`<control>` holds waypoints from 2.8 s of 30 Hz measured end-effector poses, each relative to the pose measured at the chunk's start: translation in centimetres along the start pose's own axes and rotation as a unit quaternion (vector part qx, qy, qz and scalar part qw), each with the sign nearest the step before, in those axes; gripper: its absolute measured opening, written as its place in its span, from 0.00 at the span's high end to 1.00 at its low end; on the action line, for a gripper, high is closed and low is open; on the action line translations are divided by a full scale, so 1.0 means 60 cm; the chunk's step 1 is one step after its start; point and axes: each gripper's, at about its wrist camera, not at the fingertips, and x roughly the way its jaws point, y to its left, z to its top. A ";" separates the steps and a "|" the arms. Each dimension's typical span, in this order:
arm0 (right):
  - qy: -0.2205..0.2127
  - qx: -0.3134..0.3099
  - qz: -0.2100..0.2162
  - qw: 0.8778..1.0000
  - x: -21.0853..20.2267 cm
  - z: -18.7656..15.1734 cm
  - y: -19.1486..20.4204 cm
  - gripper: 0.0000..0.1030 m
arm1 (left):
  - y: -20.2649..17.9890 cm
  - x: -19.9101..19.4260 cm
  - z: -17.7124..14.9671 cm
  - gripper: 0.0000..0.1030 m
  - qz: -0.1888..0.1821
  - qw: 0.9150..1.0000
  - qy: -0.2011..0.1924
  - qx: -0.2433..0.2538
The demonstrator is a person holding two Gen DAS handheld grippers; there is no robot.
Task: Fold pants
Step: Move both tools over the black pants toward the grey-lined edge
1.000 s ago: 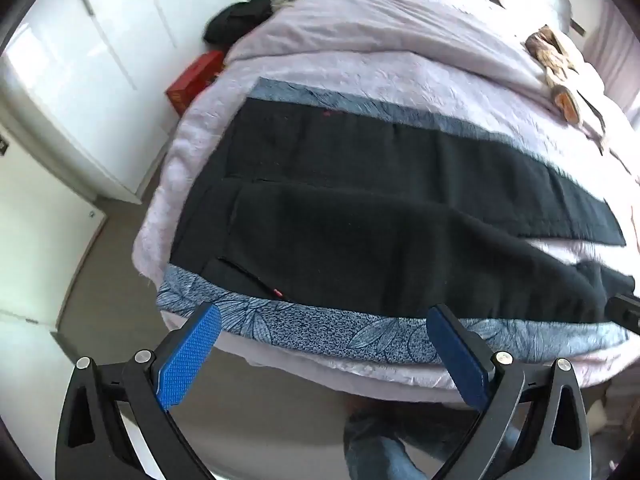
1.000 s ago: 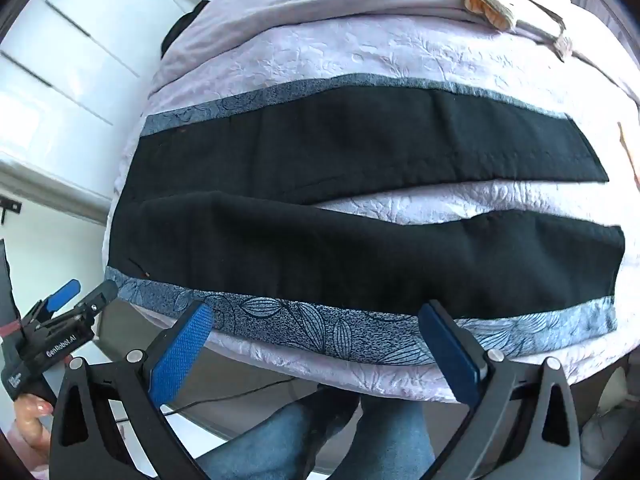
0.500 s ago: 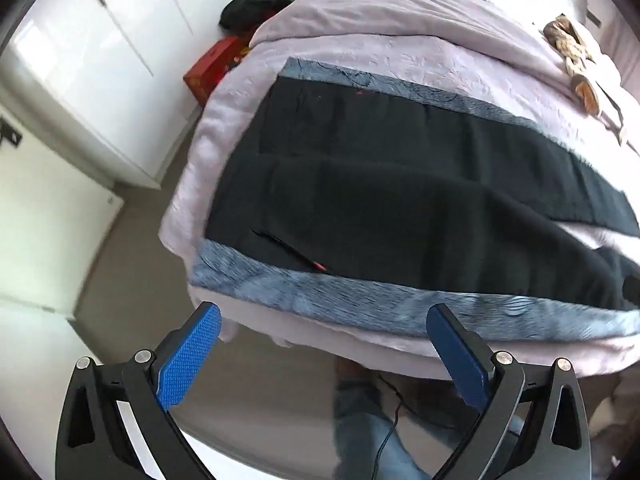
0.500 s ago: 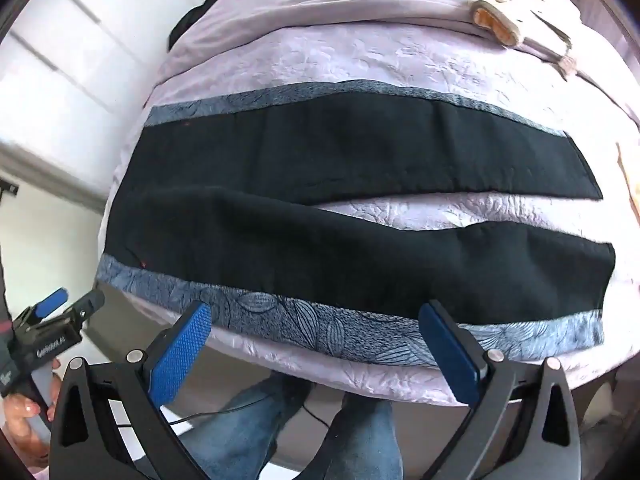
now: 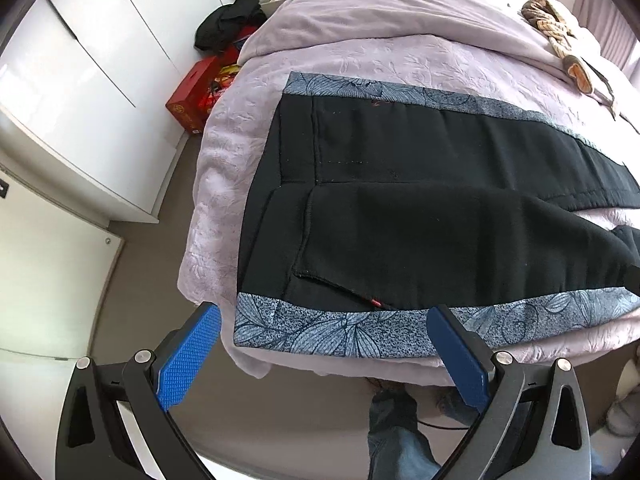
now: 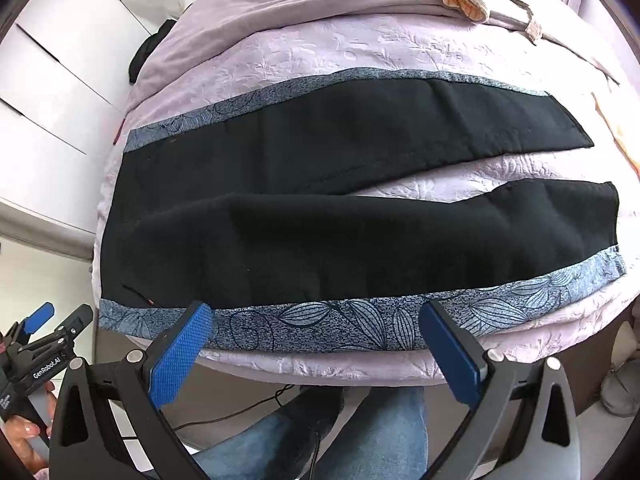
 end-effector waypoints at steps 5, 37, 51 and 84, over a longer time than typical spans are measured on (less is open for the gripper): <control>0.005 -0.002 -0.012 1.000 -0.003 0.004 0.009 0.00 | 0.000 0.009 0.006 0.00 -0.009 1.000 0.005 -0.003; 0.010 -0.001 -0.038 0.999 -0.009 -0.002 0.013 0.00 | -0.004 0.024 0.002 0.00 -0.008 1.000 0.017 0.005; 0.020 -0.014 -0.054 0.998 -0.006 -0.001 0.021 0.00 | -0.001 0.036 -0.006 0.00 -0.013 1.000 0.023 -0.001; 0.043 -0.005 -0.061 0.997 0.031 -0.013 0.017 0.00 | 0.005 0.091 -0.021 0.00 -0.023 0.998 0.058 -0.016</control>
